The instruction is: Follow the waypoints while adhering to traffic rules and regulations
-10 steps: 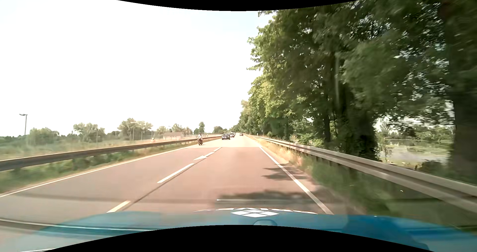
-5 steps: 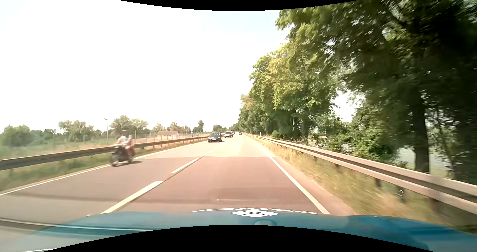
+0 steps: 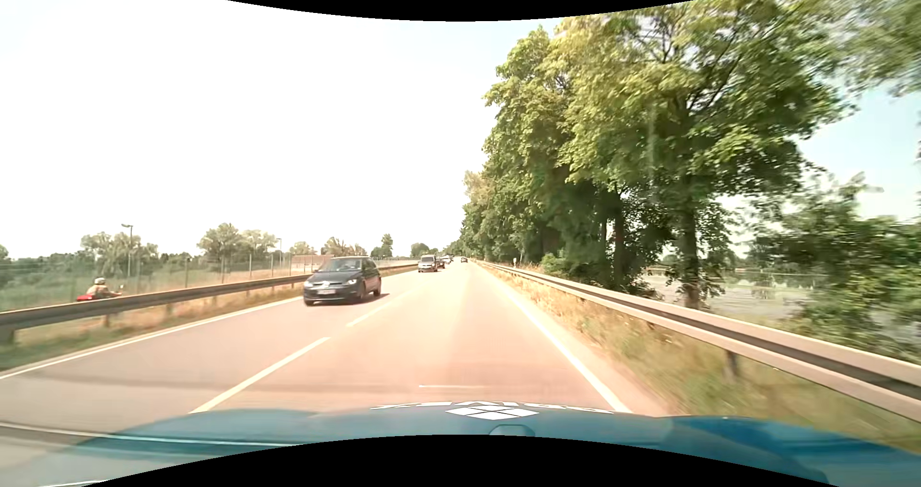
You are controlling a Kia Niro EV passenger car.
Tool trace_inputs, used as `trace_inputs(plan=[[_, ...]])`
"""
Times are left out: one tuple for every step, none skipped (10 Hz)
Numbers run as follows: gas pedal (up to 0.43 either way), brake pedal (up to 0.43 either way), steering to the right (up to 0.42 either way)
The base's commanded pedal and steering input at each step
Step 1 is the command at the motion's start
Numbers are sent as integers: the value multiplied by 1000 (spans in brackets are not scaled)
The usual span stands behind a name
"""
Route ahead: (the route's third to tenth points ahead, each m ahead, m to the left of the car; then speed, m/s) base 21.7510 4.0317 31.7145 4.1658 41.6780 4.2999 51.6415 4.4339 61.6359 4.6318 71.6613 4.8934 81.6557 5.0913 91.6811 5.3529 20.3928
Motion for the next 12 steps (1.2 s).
trace_inputs(plan=[[189,0,-6],[189,0,-7],[189,0,-7],[189,0,-7],[189,0,-6],[189,0,-6],[189,0,-5],[189,0,-4],[189,0,-4],[197,0,-3],[209,0,-3],[209,0,-3]])
